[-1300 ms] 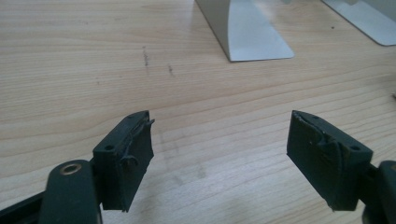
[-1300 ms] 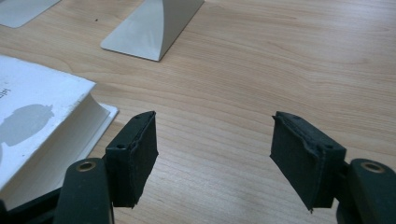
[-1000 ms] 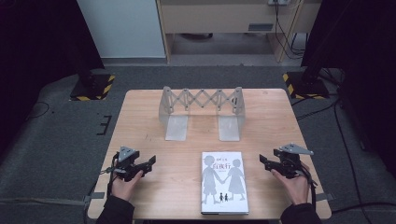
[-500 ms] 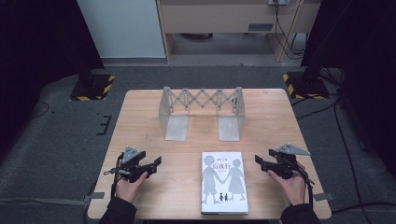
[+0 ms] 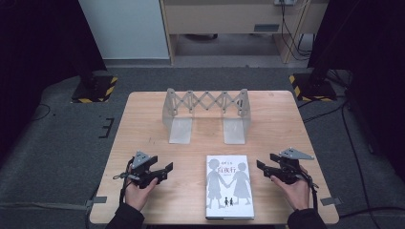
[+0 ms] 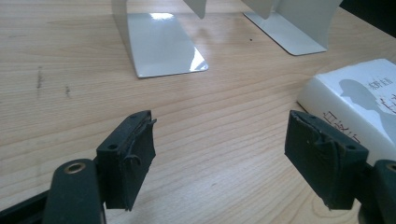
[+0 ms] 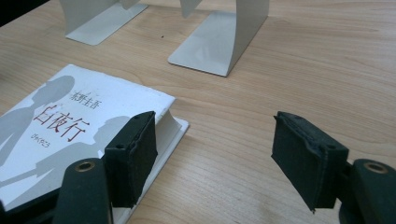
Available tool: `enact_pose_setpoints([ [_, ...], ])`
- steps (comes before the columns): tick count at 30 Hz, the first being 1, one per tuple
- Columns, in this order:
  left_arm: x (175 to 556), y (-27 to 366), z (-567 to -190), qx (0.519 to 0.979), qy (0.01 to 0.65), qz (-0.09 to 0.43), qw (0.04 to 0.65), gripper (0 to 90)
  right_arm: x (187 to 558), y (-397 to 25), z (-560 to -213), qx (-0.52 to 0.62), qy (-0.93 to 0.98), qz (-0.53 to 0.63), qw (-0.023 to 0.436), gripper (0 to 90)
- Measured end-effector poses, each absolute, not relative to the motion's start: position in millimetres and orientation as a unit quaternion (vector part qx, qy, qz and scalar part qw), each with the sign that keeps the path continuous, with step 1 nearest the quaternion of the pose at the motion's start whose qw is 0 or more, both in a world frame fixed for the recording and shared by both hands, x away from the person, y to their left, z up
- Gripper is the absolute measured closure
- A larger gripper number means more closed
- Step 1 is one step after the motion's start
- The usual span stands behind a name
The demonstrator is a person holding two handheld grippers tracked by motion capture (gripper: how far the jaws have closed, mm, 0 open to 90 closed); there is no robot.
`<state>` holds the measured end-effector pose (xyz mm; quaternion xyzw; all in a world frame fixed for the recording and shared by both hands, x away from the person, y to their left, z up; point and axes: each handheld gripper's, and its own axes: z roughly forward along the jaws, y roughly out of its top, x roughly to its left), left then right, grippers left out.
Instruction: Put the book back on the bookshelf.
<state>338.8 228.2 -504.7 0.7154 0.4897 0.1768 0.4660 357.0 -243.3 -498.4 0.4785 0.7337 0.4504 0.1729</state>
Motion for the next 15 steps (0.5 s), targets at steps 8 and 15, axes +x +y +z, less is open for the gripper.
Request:
enact_pose_setpoints([
  [8,336.2,214.0,-506.0,0.731,0.469,0.163,0.468,23.6,354.7,-239.2,-502.5,0.471,0.734,0.464,0.158,29.9],
  [15,333.3,198.6,-508.4,0.745,0.452,0.153,0.466,23.5,352.2,-231.9,-505.2,0.461,0.740,0.468,0.144,31.3],
])
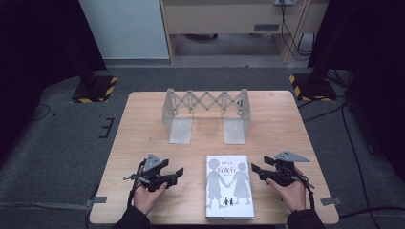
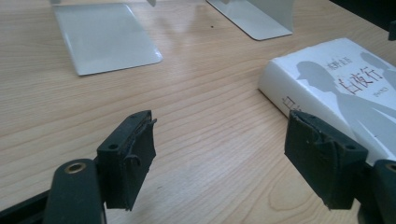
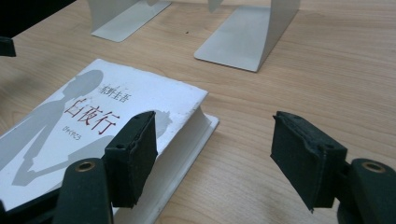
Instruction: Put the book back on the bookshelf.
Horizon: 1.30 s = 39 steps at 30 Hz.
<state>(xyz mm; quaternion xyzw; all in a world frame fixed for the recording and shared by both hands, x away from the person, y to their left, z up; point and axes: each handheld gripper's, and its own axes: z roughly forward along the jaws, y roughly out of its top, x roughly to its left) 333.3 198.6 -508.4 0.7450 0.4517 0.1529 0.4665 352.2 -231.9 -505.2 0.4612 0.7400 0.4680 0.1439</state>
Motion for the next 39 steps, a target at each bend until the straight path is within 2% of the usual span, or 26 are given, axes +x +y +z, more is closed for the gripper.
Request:
enact_pose_setpoints([
  [32,323.5,130.2,-521.6,0.796,0.391,0.089,0.454,21.5,343.9,-203.3,-518.4,0.428,0.767,0.471,0.077,36.1],
  [39,324.6,132.7,-517.9,0.787,0.393,0.081,0.468,21.3,344.2,-202.5,-520.7,0.427,0.767,0.474,0.068,35.0],
])
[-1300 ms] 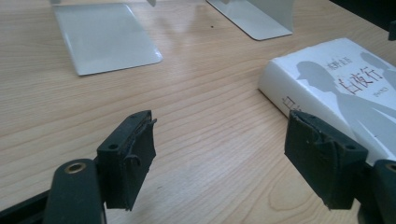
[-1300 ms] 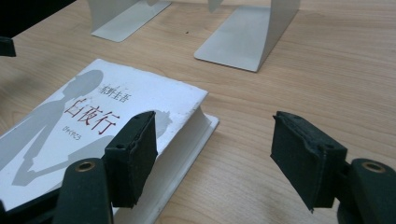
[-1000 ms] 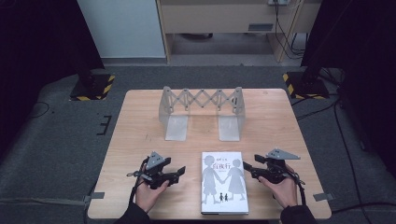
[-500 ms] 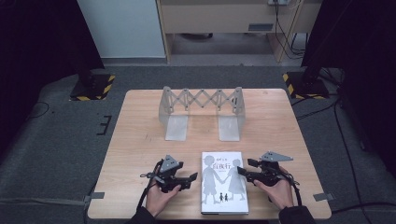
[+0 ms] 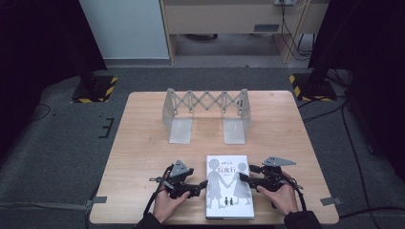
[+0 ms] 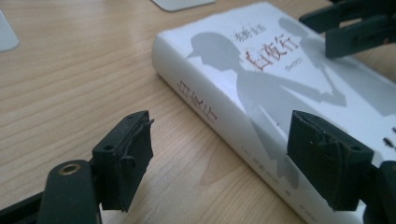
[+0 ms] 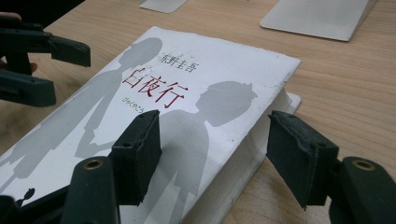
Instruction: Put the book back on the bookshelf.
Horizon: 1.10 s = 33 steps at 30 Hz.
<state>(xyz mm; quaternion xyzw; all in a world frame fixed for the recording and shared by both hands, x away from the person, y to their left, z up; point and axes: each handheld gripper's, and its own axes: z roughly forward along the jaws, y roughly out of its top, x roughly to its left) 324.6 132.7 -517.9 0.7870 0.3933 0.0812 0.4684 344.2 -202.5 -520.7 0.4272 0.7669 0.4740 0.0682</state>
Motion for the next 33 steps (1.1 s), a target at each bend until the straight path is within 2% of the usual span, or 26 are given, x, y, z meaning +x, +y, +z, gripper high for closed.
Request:
enact_pose_setpoints([
  [11,323.7,120.7,-523.0,0.793,0.384,0.068,0.468,19.5,344.0,-200.4,-523.3,0.432,0.760,0.481,0.058,34.3],
  [16,323.1,110.3,-529.0,0.790,0.376,0.053,0.482,12.8,345.2,-200.1,-525.1,0.433,0.759,0.483,0.050,33.8],
  [23,325.2,107.1,-535.1,0.782,0.378,0.038,0.495,8.6,346.0,-197.4,-527.4,0.437,0.754,0.489,0.038,32.4],
  [29,324.6,99.4,-536.4,0.781,0.381,0.012,0.495,8.5,346.3,-196.8,-528.9,0.441,0.749,0.493,0.034,32.8],
  [33,324.7,95.7,-537.3,0.781,0.389,0.005,0.488,3.7,345.9,-196.9,-529.3,0.441,0.749,0.493,0.034,32.9],
])
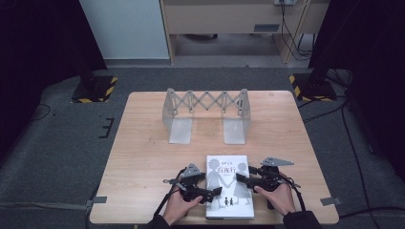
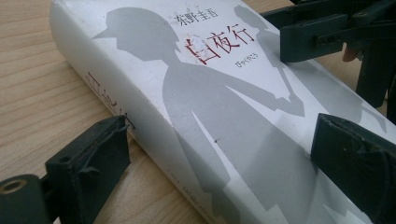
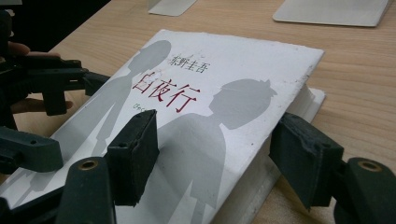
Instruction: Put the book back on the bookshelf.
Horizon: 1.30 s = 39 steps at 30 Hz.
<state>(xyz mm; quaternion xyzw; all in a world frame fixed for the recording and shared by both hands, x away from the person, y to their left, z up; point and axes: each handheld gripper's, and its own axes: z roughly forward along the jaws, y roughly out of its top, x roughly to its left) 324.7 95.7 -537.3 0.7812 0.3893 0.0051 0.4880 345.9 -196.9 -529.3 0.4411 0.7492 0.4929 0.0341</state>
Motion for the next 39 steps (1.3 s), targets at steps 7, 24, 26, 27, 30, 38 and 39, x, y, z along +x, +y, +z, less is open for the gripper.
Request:
enact_pose_setpoints([
  [7,326.7,92.6,-539.6,0.776,0.405,-0.015,0.483,0.6,345.5,-196.6,-529.0,0.441,0.749,0.493,0.036,33.0],
  [24,326.3,95.2,-539.8,0.768,0.414,-0.015,0.489,2.6,345.6,-197.1,-528.2,0.445,0.745,0.496,0.038,35.9],
  [26,326.8,97.0,-539.9,0.765,0.415,-0.020,0.492,4.4,345.3,-197.9,-526.6,0.444,0.744,0.497,0.040,37.3],
  [27,326.6,97.8,-539.2,0.765,0.415,-0.020,0.493,5.0,344.7,-197.9,-525.3,0.446,0.741,0.500,0.039,38.2],
  [30,325.6,101.9,-534.6,0.766,0.408,-0.011,0.498,13.2,343.8,-199.3,-518.4,0.437,0.739,0.511,0.051,41.8],
  [38,323.7,109.4,-529.8,0.766,0.395,-0.016,0.507,20.2,345.0,-196.3,-507.4,0.427,0.725,0.537,0.064,42.1],
  [39,323.6,109.6,-529.8,0.766,0.394,-0.016,0.508,20.2,345.6,-195.7,-506.7,0.426,0.724,0.539,0.064,42.0],
])
